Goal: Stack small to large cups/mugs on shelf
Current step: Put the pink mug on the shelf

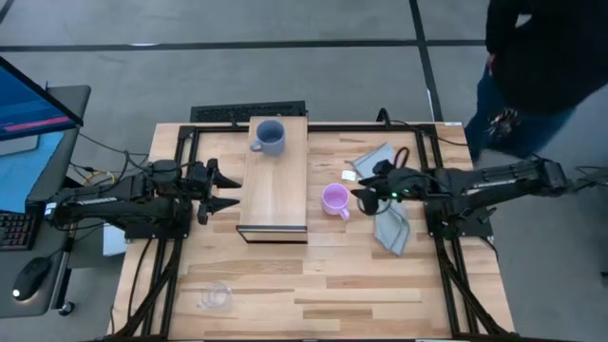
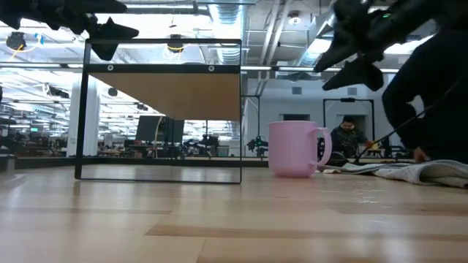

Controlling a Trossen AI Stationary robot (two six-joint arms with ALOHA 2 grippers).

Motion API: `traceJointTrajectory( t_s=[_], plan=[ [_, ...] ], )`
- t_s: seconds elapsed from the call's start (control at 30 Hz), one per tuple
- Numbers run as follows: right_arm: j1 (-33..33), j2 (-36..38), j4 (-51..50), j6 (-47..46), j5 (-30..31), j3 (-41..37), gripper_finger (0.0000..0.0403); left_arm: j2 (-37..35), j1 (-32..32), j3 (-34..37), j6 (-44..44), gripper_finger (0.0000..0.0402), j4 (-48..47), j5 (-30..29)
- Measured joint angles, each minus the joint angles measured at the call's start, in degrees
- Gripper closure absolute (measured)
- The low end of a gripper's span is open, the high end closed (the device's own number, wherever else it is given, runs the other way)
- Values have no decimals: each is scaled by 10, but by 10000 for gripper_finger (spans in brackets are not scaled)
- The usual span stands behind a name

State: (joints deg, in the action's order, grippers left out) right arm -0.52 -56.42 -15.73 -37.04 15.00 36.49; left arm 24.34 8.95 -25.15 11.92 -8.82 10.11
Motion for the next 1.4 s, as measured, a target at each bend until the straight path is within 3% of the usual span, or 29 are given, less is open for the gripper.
traceJointTrajectory(
  t_s=[0.37, 0.53, 1.03, 1.2, 1.4],
  plan=[
    [74, -175, -183, 1, -24, 159, 138, 0, 0, 0, 19, 168, -18, 0],
    [88, -233, -188, 11, -83, 192, 138, 0, 0, 0, 21, 168, -22, -1],
    [84, -351, -206, 15, -113, 228, 143, 0, 0, 0, 24, 168, -31, -3],
    [84, -367, -207, 15, -114, 236, 189, 0, 0, 0, 29, 168, -39, -3],
    [84, -370, -223, 27, -119, 247, 287, 0, 0, 0, 29, 168, -39, -3]
  ],
)
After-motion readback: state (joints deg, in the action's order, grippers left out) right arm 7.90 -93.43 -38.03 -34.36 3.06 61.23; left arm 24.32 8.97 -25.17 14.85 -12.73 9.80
